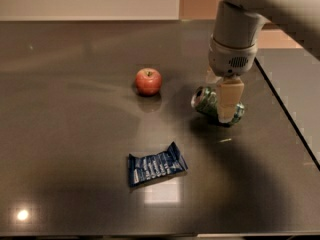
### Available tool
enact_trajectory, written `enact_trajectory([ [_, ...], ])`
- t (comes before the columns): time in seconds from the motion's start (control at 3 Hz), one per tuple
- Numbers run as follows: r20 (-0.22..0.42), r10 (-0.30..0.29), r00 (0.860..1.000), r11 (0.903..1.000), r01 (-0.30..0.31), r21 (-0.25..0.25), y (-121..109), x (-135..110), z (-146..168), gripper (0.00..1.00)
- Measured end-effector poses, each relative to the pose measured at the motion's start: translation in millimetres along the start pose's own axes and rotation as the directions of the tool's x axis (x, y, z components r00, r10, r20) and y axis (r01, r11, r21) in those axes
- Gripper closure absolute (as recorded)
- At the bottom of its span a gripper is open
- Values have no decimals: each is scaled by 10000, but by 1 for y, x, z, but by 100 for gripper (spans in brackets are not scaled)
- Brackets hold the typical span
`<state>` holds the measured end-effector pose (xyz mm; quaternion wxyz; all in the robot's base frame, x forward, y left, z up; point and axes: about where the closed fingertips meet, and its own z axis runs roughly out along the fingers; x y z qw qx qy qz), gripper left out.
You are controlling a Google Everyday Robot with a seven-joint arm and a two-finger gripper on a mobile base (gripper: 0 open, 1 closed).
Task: Knock green can over
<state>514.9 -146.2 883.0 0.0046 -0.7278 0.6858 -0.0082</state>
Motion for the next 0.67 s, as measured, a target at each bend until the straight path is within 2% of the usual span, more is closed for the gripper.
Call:
enact_trajectory([
  [0.33,272,-24,9996,9995,32,-315,4,-1,10,0],
  [0.67,358,-36,9994,10000,38,-66,-2,-4,10,0],
])
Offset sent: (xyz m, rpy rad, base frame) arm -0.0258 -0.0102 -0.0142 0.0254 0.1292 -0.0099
